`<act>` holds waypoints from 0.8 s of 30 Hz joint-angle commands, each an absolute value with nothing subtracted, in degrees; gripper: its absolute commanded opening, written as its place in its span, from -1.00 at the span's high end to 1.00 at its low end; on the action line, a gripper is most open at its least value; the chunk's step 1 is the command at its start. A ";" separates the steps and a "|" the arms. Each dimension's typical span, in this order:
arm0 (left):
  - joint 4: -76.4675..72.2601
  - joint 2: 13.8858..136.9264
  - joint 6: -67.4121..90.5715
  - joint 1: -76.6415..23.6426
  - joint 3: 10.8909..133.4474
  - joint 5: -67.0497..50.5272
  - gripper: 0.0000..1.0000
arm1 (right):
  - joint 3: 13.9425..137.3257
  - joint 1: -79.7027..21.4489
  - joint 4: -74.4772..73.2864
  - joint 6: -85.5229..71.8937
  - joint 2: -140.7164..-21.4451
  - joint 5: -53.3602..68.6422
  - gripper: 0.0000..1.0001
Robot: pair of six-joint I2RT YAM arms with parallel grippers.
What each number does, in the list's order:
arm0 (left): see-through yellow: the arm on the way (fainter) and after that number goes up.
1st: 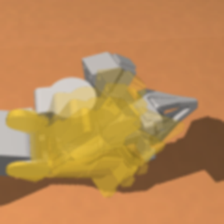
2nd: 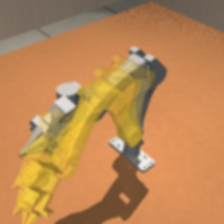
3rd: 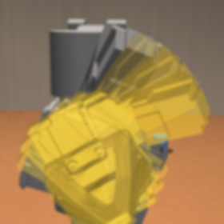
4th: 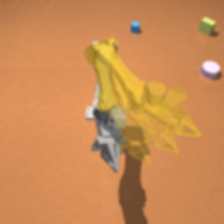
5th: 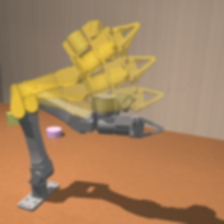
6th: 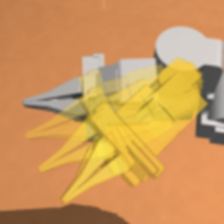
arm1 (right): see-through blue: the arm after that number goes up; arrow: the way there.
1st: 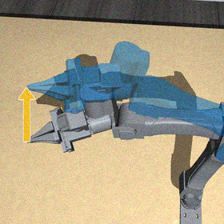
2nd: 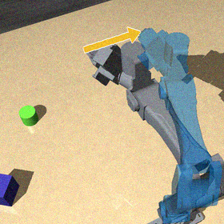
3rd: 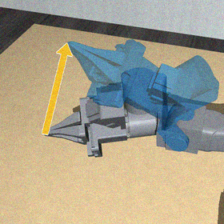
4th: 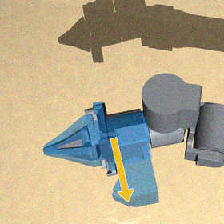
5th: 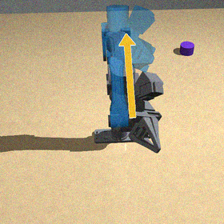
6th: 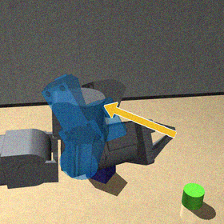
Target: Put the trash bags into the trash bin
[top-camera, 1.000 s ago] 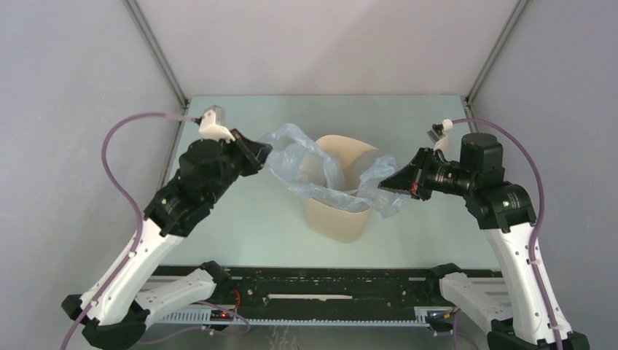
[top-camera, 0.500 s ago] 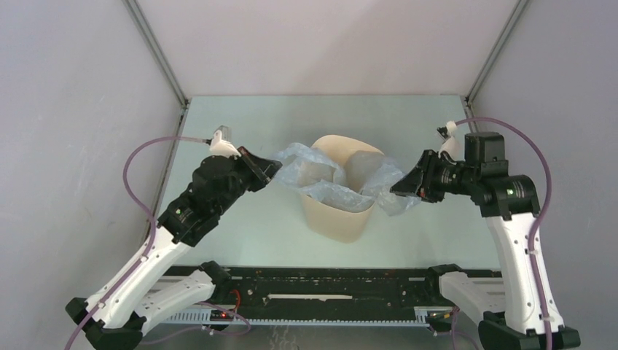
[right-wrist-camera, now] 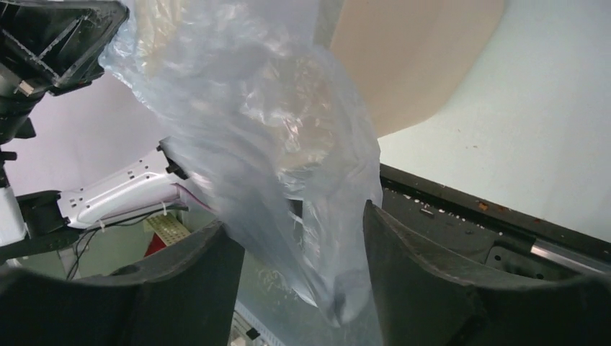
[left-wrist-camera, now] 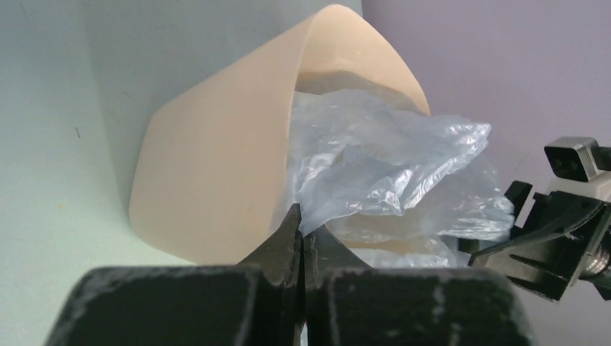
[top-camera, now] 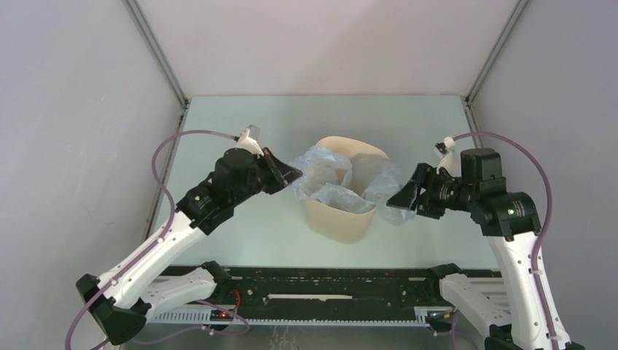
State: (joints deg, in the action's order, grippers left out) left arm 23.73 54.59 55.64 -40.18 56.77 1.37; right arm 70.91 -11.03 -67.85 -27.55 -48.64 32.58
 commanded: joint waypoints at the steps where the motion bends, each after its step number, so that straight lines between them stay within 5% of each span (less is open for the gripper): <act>1: 26.98 52.05 50.72 -40.47 61.77 1.30 0.99 | 72.45 -11.51 -66.50 -27.67 -45.55 29.67 -0.42; 7: 25.34 50.99 49.39 -40.32 59.75 -6.18 0.79 | 79.92 -11.62 -68.00 -23.13 -43.76 21.16 -0.73; 16: 30.16 48.62 44.80 -40.33 63.91 -6.24 0.41 | 89.67 -12.56 -67.04 -17.93 -50.41 18.54 -0.85; 22: 39.98 50.47 31.23 -40.32 74.77 2.71 -0.63 | 90.79 -20.01 -60.71 -13.46 -53.14 14.68 -0.88; 24: 41.82 52.70 26.70 -40.42 79.01 5.06 -0.83 | 91.75 -23.32 -61.09 -11.09 -54.56 10.32 -0.87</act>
State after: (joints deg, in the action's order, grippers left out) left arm 37.28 50.35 38.52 -40.38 69.67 -1.63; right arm 88.97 -18.59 -64.90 -16.99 -52.66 16.97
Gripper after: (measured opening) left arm 0.845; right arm 0.936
